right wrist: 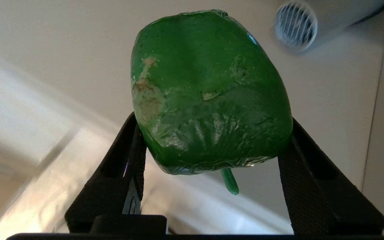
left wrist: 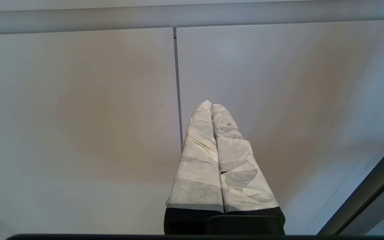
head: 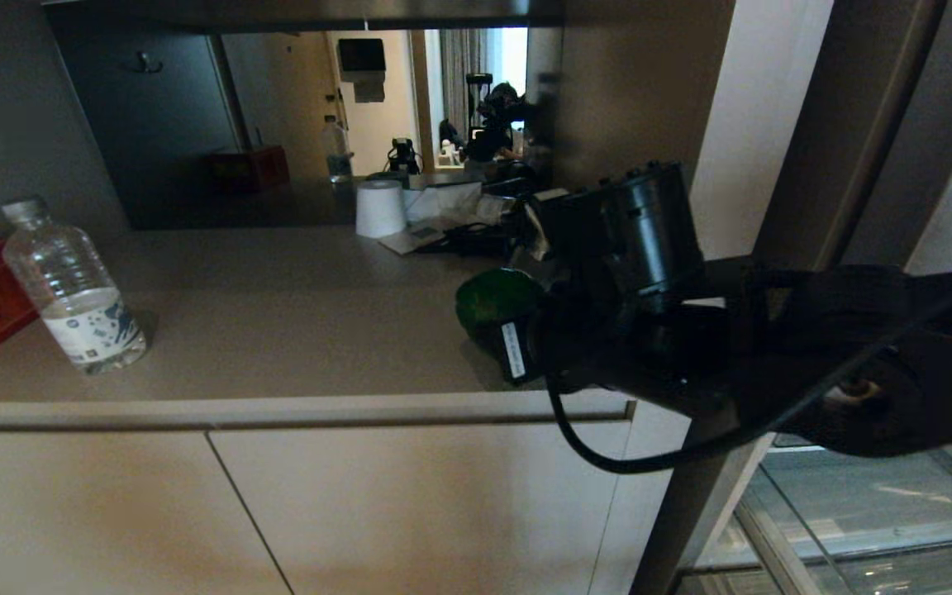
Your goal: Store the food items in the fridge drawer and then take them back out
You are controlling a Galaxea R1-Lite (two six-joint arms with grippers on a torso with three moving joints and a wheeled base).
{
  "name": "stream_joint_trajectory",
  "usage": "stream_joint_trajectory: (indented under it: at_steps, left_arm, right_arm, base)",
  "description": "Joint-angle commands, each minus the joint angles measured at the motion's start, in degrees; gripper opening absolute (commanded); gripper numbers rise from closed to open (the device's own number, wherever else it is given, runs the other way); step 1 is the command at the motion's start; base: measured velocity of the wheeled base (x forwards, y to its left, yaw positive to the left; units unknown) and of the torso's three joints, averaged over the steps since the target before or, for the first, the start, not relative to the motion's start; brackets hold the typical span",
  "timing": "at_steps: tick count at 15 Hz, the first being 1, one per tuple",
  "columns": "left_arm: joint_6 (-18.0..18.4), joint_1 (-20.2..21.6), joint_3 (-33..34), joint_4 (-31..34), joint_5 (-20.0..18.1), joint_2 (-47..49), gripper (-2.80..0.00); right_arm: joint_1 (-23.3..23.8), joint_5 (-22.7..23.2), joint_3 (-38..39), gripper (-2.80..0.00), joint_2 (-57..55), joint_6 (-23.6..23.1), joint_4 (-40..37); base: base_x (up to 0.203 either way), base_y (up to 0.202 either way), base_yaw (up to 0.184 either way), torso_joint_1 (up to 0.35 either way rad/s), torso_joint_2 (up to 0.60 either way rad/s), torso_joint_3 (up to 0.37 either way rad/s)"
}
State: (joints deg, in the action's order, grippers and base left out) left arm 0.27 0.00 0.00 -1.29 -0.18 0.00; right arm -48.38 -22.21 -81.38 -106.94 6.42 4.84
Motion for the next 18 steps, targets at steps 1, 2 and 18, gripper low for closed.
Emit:
stream_joint_trajectory:
  at_steps: [1, 2, 18]
  left_arm:
    - [0.0, 0.0, 0.6, 0.0, 0.0, 0.1, -2.8]
    - [0.0, 0.0, 0.6, 0.0, 0.0, 0.1, -2.8]
    - [0.0, 0.0, 0.6, 0.0, 0.0, 0.1, -2.8]
  right_arm:
    - [0.4, -2.8, -3.3, -2.8, -5.1, 1.0, 0.0]
    - [0.6, -3.9, -4.1, -2.8, -6.4, 1.3, 0.0]
    - [2.5, -4.1, -6.7, 0.0, -8.5, 1.6, -0.2]
  base:
    - [0.0, 0.0, 0.0, 0.0, 0.0, 0.0]
    - [0.0, 0.0, 0.0, 0.0, 0.0, 0.0]
    - [0.0, 0.0, 0.0, 0.0, 0.0, 0.0]
